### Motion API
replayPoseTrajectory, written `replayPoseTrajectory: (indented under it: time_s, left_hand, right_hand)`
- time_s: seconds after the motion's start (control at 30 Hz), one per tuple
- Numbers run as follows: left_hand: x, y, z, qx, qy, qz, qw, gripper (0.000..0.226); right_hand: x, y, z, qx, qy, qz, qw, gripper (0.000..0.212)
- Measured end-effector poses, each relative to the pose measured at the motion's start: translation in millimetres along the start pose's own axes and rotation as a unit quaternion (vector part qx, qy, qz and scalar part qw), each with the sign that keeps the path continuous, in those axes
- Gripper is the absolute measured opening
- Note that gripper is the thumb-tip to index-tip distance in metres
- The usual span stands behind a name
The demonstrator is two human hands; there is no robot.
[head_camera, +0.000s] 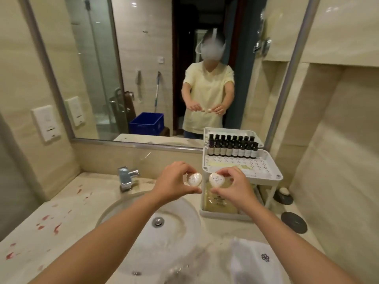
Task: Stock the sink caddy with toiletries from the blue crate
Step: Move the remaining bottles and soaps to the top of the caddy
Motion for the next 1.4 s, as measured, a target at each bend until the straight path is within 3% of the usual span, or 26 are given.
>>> replayPoseTrajectory:
  time_s: [0.37,0.67,0.87,1.13,1.4]
  left_hand:
    - [-124,-43,6,0.012,-0.085,0.011,0.996,0.055]
    - [-190,-90,12,-0.056,-0.047,0.015,0.997,0.058]
    - [-215,-120,18,-0.106,0.002,0.063,0.992,0.052]
    - [-224,-133,24,-0.147,0.048,0.065,0.986,0.037]
    - [-225,-134,26,-0.189,0.042,0.079,0.978,0.034]
  right_hand:
    - [-76,38,-35,0.044,-0.067,-0.087,0.993,0.048]
    - [-145,40,-83,0.072,-0.094,-0.04,0.992,0.047]
    - [-177,19,-112,0.124,-0.101,0.014,0.987,0.039]
    - [-194,-1,-127,0.154,-0.139,0.011,0.978,0.029]
    - [-201,-12,-128,0.198,-0.144,0.032,0.969,0.02]
Point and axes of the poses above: each hand's wrist, its own x-axis away from the middle knuckle, its own y-axis out of the back of the hand, z = x × y, the point moved 3 cm from there along -x, towards the middle knuckle, and after that the axes turned 12 degrees about -x, right-handed, at the moved point
